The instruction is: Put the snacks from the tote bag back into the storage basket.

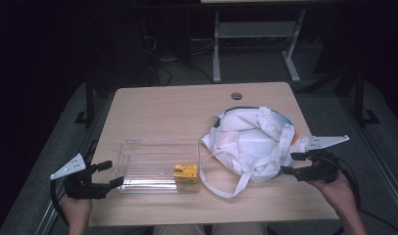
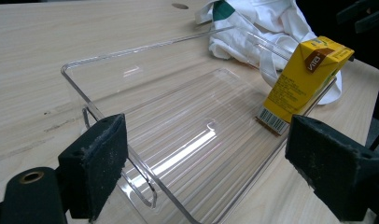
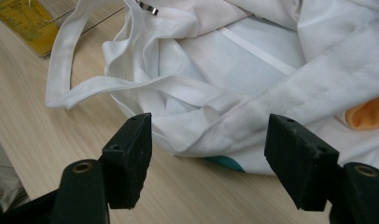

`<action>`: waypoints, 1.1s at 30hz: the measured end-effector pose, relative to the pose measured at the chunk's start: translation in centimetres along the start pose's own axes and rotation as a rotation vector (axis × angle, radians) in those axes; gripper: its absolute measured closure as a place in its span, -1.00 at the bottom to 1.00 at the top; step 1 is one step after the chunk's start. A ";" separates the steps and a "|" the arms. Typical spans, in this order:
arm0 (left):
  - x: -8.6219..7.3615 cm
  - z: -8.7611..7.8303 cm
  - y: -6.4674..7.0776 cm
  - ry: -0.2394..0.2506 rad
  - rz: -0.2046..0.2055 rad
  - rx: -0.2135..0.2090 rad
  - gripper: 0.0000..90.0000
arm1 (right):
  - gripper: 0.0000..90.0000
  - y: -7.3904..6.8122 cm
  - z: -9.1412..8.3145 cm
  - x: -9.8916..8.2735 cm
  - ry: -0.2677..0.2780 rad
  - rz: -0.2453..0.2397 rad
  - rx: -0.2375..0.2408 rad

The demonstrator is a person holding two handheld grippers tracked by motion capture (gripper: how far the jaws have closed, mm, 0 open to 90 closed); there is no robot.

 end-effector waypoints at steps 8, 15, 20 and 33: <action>0.0 0.1 0.1 -0.002 0.004 -0.002 -0.72 | -0.30 0.2 -0.7 -1.7 0.028 0.028 0.001; 0.0 0.0 0.1 -0.003 0.005 -0.002 -0.72 | -0.30 0.5 -0.6 -3.1 0.039 0.046 -0.003; 0.0 0.0 0.1 -0.001 0.003 -0.001 -0.72 | -0.30 0.6 -0.6 -4.1 0.046 0.062 -0.014; 0.0 0.1 0.1 0.001 0.010 -0.006 -0.72 | -0.35 0.7 -1.6 -6.7 0.134 0.106 -0.047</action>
Point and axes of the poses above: each handheld gripper's, and its own axes: z roughly forward along the jaws, x roughly out of its top, y roughly to its right, the point moved 2 cm from there along z, roughly forward along the jaws, and after that the axes turned 15 degrees about z, right-handed, at the moved point
